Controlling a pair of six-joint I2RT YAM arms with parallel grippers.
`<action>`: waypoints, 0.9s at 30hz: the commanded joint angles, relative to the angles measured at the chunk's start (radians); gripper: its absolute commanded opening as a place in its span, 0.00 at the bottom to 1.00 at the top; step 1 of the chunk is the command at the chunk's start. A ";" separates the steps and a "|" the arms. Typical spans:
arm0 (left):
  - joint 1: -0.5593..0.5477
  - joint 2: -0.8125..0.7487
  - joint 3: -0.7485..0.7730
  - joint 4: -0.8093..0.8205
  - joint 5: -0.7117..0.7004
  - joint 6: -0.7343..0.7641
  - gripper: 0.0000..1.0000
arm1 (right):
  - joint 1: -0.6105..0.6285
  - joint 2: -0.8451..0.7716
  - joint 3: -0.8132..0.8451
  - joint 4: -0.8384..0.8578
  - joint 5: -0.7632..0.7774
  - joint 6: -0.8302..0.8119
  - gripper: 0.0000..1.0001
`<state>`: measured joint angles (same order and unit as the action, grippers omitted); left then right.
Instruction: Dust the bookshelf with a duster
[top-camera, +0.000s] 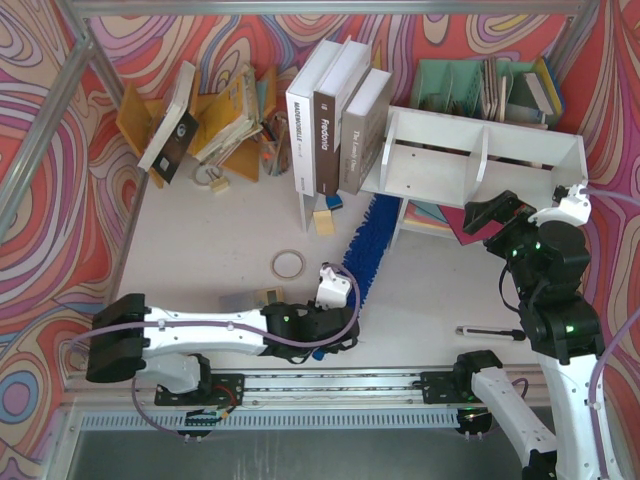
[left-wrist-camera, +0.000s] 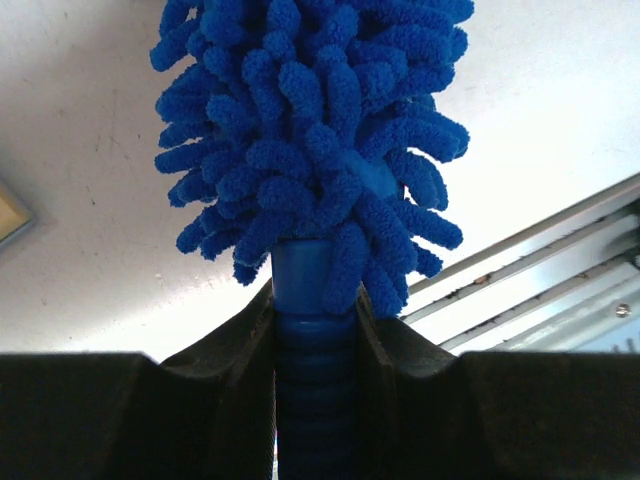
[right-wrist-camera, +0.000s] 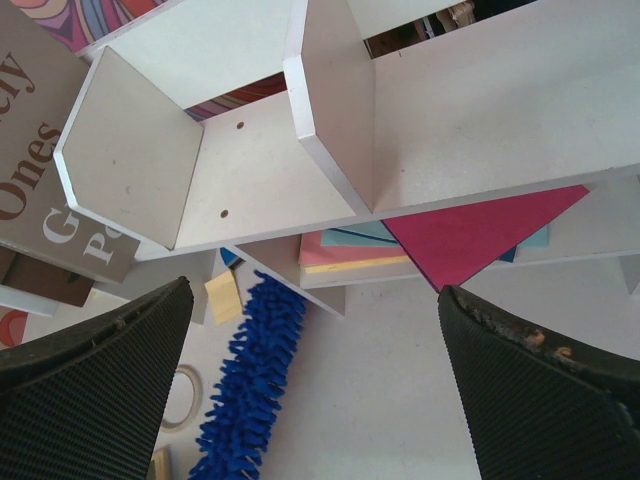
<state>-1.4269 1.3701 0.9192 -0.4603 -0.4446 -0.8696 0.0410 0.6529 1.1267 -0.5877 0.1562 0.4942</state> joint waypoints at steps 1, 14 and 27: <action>-0.008 0.042 -0.022 0.054 0.038 -0.010 0.00 | 0.002 -0.011 0.004 0.017 0.005 -0.011 0.99; -0.007 -0.212 -0.011 -0.052 -0.187 0.010 0.00 | 0.001 -0.016 -0.004 0.017 0.002 -0.006 0.99; -0.008 -0.366 -0.039 -0.177 -0.332 -0.052 0.00 | 0.001 -0.018 -0.008 0.015 0.000 0.000 0.99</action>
<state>-1.4326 1.0508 0.8982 -0.5732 -0.6449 -0.8753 0.0410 0.6426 1.1240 -0.5880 0.1558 0.4950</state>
